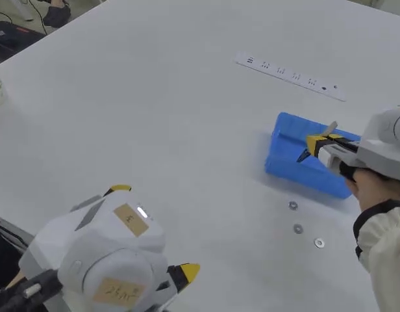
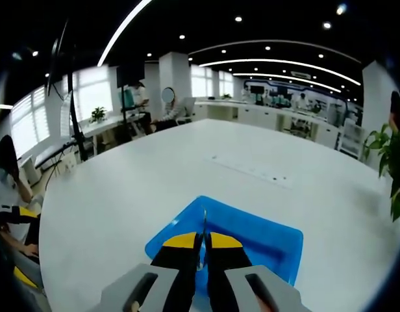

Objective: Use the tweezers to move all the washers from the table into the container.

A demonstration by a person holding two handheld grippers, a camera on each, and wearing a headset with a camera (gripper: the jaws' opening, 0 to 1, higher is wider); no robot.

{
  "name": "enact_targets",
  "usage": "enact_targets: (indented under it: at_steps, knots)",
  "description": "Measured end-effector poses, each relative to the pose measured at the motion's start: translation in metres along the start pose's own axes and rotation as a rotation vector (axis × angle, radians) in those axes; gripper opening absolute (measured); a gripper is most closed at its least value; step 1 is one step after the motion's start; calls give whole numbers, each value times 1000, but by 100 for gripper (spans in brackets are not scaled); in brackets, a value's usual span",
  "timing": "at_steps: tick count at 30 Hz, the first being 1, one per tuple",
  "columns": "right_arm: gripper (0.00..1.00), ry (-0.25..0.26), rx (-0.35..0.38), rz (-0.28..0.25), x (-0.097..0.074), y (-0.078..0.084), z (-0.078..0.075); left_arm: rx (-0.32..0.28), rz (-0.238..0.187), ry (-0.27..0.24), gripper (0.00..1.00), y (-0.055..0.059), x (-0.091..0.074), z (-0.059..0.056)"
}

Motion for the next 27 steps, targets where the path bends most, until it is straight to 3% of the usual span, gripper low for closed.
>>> enact_targets:
  at_steps: [18,27]
  knots:
    - [1,18,-34,22,7,8,-2,2,7,-1,84,1,2,1]
    - [2,25,6,3,1,4,-3,6,10,0,84,1,2,1]
Point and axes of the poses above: the centre of the closed fingertips' face, and the gripper's own axes: x roughly forward along the fingers, z roughly to its left, y roughly out of its underside, the point moved 7 cm from there along -x, roughly backward along the fingers, and after that the axes turned 1 degree about x, right-handed, at the moved point
